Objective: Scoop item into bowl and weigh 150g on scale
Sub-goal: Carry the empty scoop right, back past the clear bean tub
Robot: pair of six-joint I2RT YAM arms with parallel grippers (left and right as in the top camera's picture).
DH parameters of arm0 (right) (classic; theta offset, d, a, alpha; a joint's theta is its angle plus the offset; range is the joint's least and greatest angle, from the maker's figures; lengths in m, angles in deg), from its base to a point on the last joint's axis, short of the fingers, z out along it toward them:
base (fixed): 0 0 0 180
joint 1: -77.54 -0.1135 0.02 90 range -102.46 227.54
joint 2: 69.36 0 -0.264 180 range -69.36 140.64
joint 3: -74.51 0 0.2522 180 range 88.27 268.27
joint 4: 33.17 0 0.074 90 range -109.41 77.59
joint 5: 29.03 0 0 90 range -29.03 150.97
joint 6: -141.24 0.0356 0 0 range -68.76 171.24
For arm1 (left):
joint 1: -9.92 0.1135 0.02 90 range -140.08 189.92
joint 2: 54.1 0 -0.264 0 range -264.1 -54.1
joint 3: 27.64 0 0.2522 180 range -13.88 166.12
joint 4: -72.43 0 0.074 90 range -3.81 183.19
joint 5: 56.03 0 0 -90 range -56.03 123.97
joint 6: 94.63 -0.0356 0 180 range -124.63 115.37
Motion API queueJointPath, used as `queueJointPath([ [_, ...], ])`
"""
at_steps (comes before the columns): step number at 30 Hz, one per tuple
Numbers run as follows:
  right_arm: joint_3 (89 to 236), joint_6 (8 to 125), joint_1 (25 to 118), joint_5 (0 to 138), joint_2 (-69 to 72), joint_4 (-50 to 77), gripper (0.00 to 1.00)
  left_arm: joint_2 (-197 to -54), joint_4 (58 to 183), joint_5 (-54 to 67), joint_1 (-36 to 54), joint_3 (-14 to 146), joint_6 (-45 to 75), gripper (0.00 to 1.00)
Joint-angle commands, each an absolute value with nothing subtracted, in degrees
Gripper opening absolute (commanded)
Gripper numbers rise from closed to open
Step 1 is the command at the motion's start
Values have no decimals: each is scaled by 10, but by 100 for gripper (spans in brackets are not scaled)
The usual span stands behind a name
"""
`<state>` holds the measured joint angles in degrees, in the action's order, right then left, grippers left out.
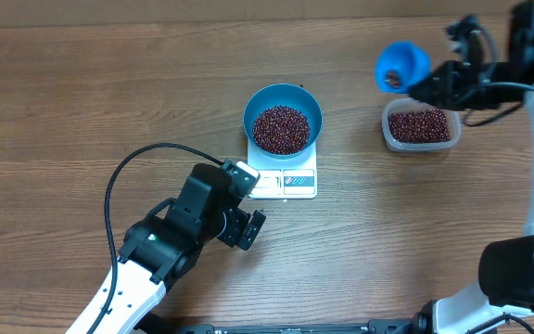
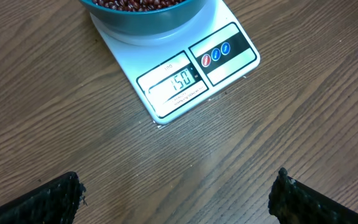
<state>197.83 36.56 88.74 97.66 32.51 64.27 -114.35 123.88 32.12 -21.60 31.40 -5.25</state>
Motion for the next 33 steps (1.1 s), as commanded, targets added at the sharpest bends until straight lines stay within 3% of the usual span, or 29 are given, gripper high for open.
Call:
queueJointPath([
  [1,1993,357,906,937,308,648,4,-1148,1238,325,-219,313,-59,100],
  [12,1992,413,904,727,321,670,4,-1148,1238,325,-219,313,-59,100],
  [21,1978,504,836,520,327,671,4,-1148,1238,325,-219,313,-59,100],
  [33,1955,558,761,397,327,669,4,-1148,1238,325,-219,313,-59,100],
])
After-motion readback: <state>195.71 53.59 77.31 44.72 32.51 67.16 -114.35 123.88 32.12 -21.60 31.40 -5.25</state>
